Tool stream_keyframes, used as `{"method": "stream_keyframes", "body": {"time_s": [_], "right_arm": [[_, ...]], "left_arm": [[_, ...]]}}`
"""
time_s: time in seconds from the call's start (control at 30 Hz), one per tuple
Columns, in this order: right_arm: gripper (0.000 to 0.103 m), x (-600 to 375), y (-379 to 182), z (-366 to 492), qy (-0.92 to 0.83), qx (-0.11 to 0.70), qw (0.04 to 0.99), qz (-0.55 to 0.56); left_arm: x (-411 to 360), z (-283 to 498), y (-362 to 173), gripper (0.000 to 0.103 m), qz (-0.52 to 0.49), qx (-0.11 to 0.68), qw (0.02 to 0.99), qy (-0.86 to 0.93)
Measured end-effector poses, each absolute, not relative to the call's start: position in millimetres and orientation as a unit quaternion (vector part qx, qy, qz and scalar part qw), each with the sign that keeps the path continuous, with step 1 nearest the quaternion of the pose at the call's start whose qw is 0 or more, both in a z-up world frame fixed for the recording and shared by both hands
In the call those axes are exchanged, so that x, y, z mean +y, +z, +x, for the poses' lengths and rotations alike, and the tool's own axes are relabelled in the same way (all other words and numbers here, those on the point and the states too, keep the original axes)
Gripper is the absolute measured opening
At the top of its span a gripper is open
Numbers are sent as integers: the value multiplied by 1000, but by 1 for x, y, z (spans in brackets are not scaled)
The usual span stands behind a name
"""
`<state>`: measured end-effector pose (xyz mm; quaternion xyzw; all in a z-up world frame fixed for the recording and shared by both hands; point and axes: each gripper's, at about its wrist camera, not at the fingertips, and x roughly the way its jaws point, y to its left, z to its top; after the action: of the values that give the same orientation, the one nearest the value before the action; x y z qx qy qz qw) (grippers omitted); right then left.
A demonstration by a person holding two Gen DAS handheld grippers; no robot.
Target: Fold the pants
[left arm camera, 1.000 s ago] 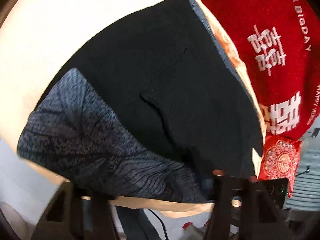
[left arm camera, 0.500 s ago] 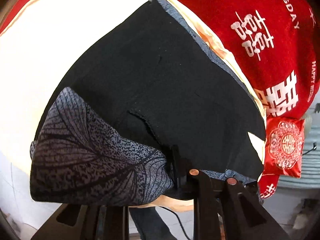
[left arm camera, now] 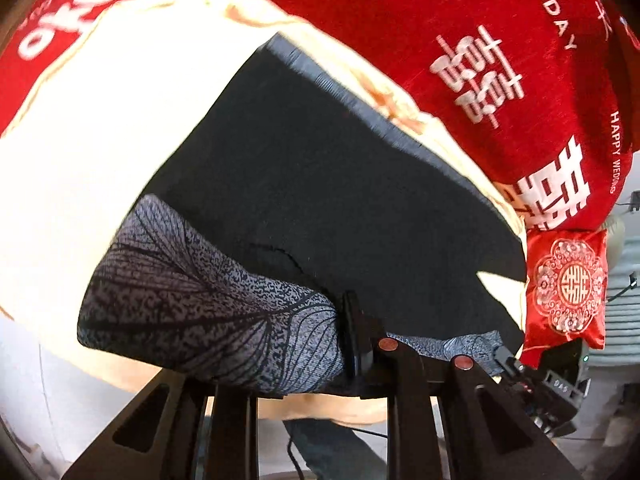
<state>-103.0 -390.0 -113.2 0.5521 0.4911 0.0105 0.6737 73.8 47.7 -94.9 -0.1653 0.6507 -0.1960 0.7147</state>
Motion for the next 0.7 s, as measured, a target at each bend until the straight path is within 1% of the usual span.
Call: {"method": "stream_keyframes", "body": {"time_s": [0.13, 0.27, 0.4, 0.53, 0.57, 0.6, 0.67, 0.7], "right_arm": [[7, -413, -106, -50, 29, 523, 672, 523], [10, -446, -123, 11, 52, 550, 661, 508], [11, -472, -154, 71, 62, 570, 642, 510], [11, -487, -200, 129, 66, 597, 631, 490], [11, -489, -211, 139, 61, 606, 627, 485], [12, -489, -221, 145, 53, 614, 622, 482], [13, -490, -238, 154, 43, 626, 606, 488], [20, -490, -239, 155, 44, 626, 602, 493]], "left_arm": [[28, 110, -77, 23, -163, 632, 731, -199], [-3, 159, -74, 23, -141, 616, 752, -186], [-29, 213, -93, 23, -131, 609, 767, -157], [-43, 250, -132, 23, -116, 618, 769, -114], [-47, 259, -145, 25, -108, 625, 767, -97], [-49, 263, -152, 32, -102, 631, 765, -87], [-51, 271, -164, 37, -96, 638, 760, -70], [-51, 272, -165, 37, -96, 640, 759, -68]]}}
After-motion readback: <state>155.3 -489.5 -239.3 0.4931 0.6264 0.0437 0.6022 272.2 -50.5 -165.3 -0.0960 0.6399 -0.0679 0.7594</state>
